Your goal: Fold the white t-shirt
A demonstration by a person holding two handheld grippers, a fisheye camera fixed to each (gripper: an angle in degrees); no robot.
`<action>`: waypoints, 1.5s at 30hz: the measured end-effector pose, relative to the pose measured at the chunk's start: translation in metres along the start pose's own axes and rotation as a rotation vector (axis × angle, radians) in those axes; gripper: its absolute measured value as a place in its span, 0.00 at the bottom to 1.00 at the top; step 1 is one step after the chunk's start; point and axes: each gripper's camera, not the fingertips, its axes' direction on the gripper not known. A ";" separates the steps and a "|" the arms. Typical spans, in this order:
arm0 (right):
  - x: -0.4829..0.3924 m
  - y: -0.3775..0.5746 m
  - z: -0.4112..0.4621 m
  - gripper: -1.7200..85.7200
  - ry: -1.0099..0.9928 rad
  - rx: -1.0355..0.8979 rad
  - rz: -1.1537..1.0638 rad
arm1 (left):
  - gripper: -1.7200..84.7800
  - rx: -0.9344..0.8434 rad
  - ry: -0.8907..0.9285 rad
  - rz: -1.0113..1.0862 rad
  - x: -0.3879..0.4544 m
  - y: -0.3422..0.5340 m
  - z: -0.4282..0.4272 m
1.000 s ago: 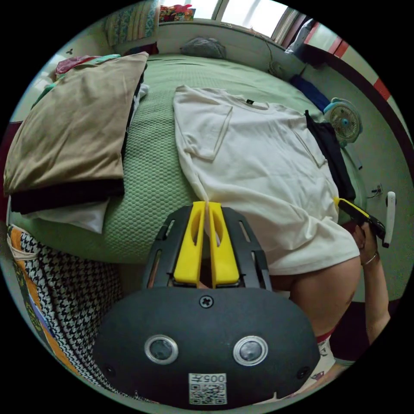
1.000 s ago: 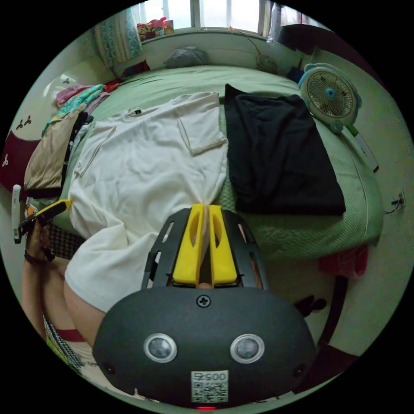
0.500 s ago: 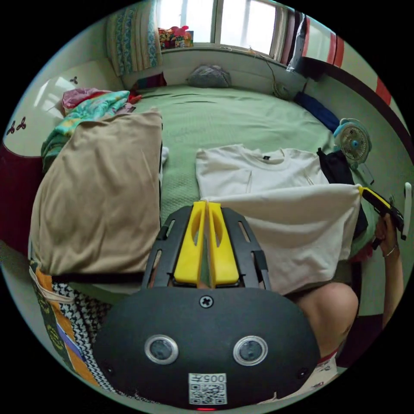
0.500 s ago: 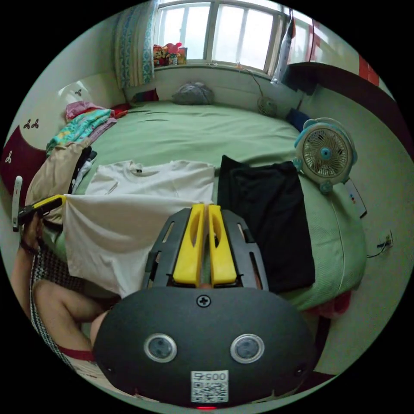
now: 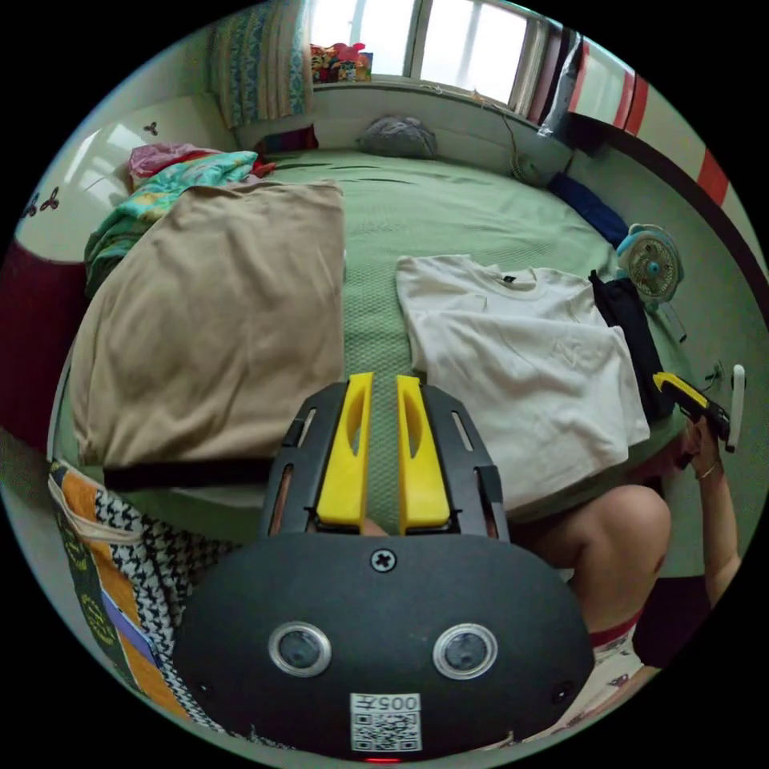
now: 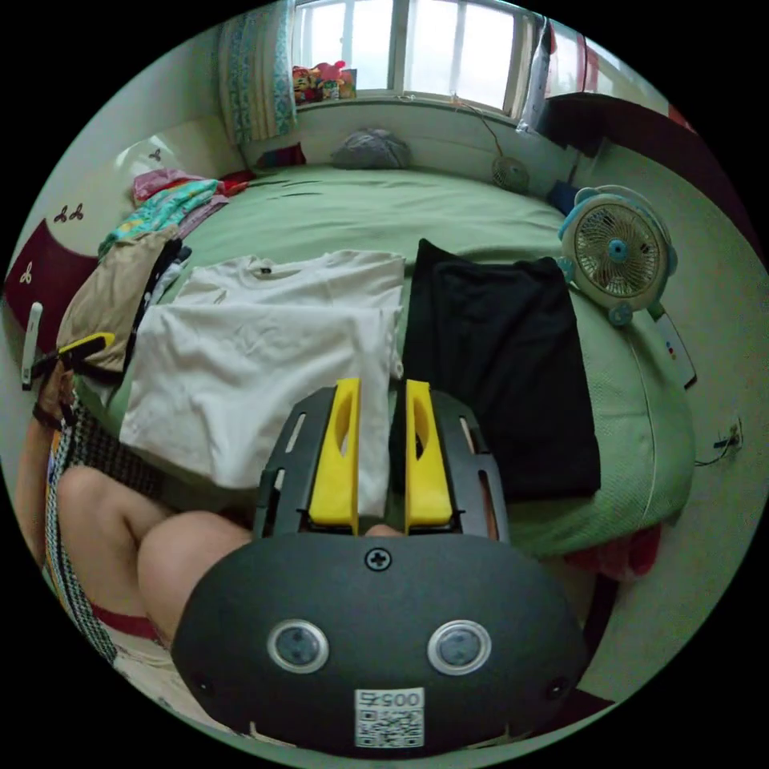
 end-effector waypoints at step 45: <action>-0.022 0.118 -0.134 0.01 0.037 -0.058 0.121 | 0.03 -0.063 0.072 0.037 0.040 0.283 -0.140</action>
